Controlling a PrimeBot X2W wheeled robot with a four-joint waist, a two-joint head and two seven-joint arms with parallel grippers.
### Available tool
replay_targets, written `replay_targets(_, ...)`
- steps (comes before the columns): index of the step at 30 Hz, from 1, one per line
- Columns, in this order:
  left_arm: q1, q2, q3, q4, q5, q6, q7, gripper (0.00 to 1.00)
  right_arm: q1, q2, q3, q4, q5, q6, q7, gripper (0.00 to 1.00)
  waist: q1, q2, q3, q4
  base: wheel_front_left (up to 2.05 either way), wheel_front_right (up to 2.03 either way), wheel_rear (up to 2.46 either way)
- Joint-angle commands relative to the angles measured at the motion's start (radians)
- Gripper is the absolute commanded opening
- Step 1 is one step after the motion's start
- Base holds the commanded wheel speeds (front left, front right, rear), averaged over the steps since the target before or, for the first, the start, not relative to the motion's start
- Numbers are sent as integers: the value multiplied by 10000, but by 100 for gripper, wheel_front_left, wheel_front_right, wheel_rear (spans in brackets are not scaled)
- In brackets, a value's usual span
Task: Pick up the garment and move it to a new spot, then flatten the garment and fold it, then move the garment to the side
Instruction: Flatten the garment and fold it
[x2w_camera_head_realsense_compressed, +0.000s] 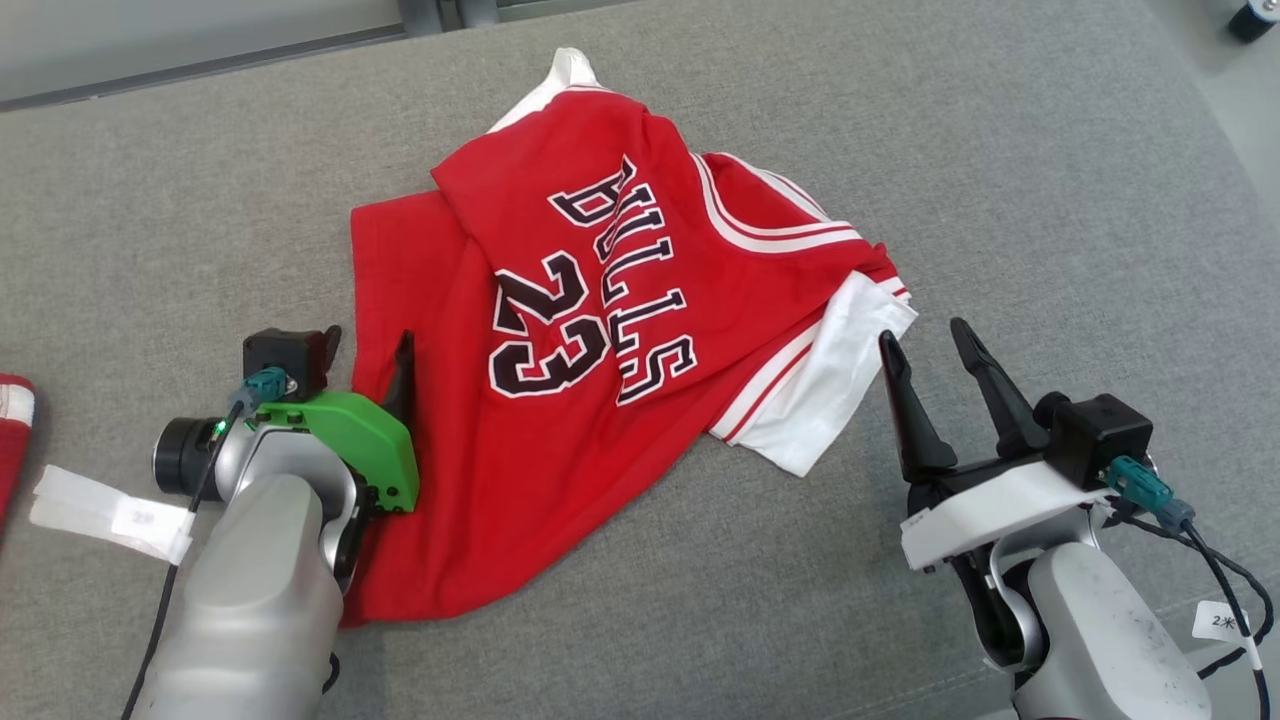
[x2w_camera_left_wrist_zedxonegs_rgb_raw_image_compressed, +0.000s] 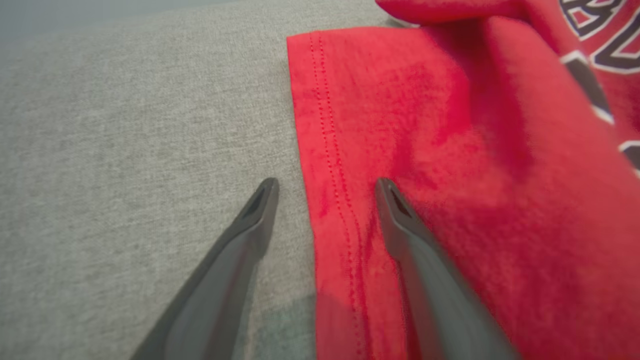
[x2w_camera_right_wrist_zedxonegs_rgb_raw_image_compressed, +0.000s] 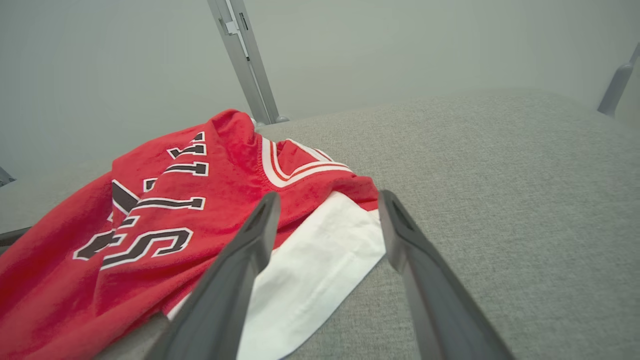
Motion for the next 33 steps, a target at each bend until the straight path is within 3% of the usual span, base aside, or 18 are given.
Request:
replay_targets(1, 212, -23, -116, 385, 59, 41, 163, 87, 100, 63, -6, -53, -49, 0, -29, 100, 0, -1, 122, -97, 0, 0, 0)
replay_targets(2, 188, -33, -187, 536, 128, 30, 161, 36, 101, 75, -18, -60, -91, 0, -29, 100, 0, -1, 136, -85, 0, 0, 0)
replay_targets(3, 192, -85, -263, 666, 124, 21, 169, 0, 76, 82, -12, -64, -114, 0, -29, 100, 0, -1, 144, -68, 0, 0, 0)
replay_targets(10, -203, -135, -627, 656, 66, -8, -307, 0, -42, 170, -15, -14, -182, 0, -29, 100, 0, -1, 218, 146, 0, 0, 0)
replay_targets(17, -1078, 776, 90, -675, 153, 1103, -609, 0, -199, 206, -6, -15, -153, 0, -29, 100, 0, -1, 458, 222, 0, 0, 0)
replay_targets(24, -1169, 1583, 791, -1494, 282, 1808, -607, 0, -279, 233, 120, 93, -120, 0, -29, 100, 0, -1, 749, -9, 0, 0, 0)
replay_targets(25, -1153, 1654, 868, -1432, 253, 1861, -608, 4, -279, 238, 117, 102, -120, 0, -29, 100, 0, -1, 766, -44, 0, 0, 0)
replay_targets(26, -1138, 1718, 953, -1430, 233, 1923, -608, 49, -283, 245, 106, 113, -110, 0, -29, 100, 0, -1, 778, -70, 0, 0, 0)
replay_targets(27, -1064, 1731, 1049, -1434, 187, 1989, -609, 100, -285, 249, 92, 125, -99, 0, -29, 100, 0, -1, 775, -90, 0, 0, 0)
replay_targets(33, -401, 1432, 1414, -2237, 139, 2031, -610, 100, -19, 208, -132, 203, -143, 0, -29, 100, 0, -1, 529, 50, 0, 0, 0)
